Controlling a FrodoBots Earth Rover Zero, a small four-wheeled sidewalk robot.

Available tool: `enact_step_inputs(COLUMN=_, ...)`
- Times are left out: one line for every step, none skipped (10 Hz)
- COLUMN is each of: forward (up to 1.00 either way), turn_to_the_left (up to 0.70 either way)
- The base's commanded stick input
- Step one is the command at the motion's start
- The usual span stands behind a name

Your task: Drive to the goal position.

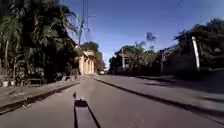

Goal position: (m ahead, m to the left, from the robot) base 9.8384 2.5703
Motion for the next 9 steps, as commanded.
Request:
enact_step_inputs(forward=1.00, turn_to_the_left=-0.07)
enact_step_inputs(forward=1.00, turn_to_the_left=-0.18)
enact_step_inputs(forward=1.00, turn_to_the_left=-0.12)
enact_step_inputs(forward=1.00, turn_to_the_left=0.00)
enact_step_inputs(forward=1.00, turn_to_the_left=0.00)
enact_step_inputs(forward=1.00, turn_to_the_left=0.00)
enact_step_inputs(forward=1.00, turn_to_the_left=0.00)
enact_step_inputs(forward=1.00, turn_to_the_left=0.00)
enact_step_inputs(forward=1.00, turn_to_the_left=0.00)
